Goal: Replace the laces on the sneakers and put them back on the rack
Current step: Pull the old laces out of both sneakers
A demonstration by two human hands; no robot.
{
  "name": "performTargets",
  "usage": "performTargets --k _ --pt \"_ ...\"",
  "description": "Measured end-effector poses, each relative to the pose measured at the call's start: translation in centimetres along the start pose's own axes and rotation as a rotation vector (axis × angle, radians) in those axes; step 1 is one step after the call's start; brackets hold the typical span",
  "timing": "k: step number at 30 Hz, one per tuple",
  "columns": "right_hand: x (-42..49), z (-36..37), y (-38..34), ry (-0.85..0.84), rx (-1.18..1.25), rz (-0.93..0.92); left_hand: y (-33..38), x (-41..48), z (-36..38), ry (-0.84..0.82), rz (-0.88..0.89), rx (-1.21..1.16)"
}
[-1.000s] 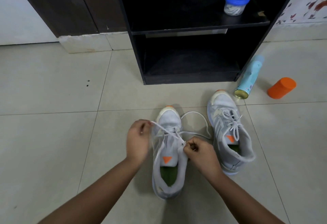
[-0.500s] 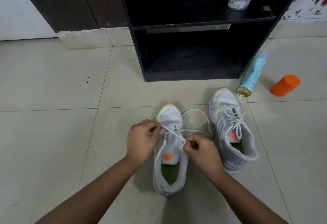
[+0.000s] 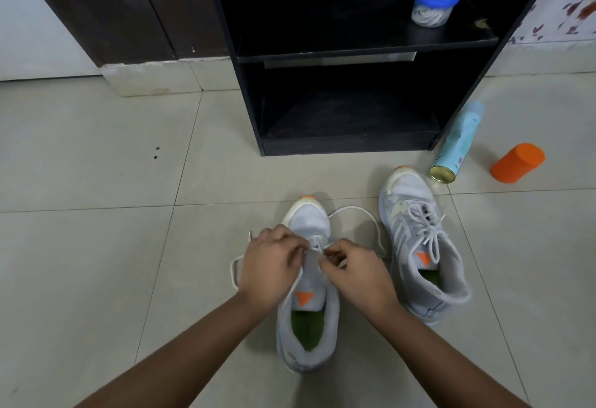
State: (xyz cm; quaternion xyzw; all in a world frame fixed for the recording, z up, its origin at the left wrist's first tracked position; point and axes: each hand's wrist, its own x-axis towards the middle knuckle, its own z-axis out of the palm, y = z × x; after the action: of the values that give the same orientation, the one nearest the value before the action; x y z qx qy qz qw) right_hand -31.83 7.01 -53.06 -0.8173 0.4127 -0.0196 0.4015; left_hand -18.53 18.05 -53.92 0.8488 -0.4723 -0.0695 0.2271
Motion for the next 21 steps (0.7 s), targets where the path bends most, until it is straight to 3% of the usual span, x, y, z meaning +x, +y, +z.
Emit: performTargets --k 4,10,12,15,17,18,21 --pt "0.7 -0.5 0.4 -0.009 0.093 0.014 0.8 1.8 0.6 -0.077 0.098 0.150" --pt "0.2 0.3 0.8 0.061 0.164 0.011 0.7 1.9 1.2 0.007 0.285 0.126" --pt "0.1 0.5 1.1 0.081 0.203 0.021 0.3 1.4 1.1 0.069 0.100 -0.145" --pt "-0.1 0.9 1.5 0.092 0.279 0.058 -1.5 1.0 1.6 0.197 -0.491 -0.667" --pt "-0.1 1.2 1.5 0.092 0.285 0.063 -1.8 0.8 1.4 0.177 -0.640 -0.703" --pt "0.0 1.2 1.5 0.091 0.275 0.060 -1.6 0.5 1.2 0.169 -0.553 -0.611" --pt "0.1 1.3 1.5 0.097 0.261 0.054 -0.1 0.3 0.5 0.131 -0.054 -0.240"
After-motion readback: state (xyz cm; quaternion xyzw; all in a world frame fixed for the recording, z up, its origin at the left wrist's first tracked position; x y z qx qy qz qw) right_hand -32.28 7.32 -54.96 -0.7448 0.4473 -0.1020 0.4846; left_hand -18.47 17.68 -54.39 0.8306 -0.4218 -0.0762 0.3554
